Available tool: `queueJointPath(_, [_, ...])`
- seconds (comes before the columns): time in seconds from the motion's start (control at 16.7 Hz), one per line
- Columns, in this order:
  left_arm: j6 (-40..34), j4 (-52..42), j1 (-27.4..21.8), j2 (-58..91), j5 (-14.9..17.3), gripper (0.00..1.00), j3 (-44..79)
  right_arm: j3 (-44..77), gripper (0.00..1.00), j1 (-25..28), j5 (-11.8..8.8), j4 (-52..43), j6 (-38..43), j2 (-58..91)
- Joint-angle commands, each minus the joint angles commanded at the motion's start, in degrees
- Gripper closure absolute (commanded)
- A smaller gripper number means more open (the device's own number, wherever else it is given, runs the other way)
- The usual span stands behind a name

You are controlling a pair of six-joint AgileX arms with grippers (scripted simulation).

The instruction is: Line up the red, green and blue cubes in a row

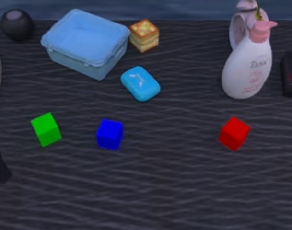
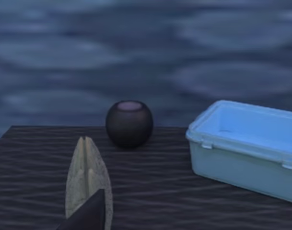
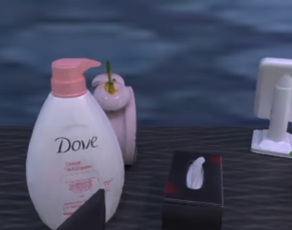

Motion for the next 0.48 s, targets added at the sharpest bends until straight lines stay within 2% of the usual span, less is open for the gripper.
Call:
queueJointPath(0.24, [0.0, 0.0, 0.0, 0.0, 0.0, 0.0, 0.0, 1.7, 0.0, 0.5, -0.1, -1.2, -0.5, 1.8])
queueJointPath(0.48, [0.0, 0.0, 0.0, 0.0, 0.0, 0.0, 0.0, 12.0, 0.0, 3.1, -0.3, -8.1, -3.2, 12.6])
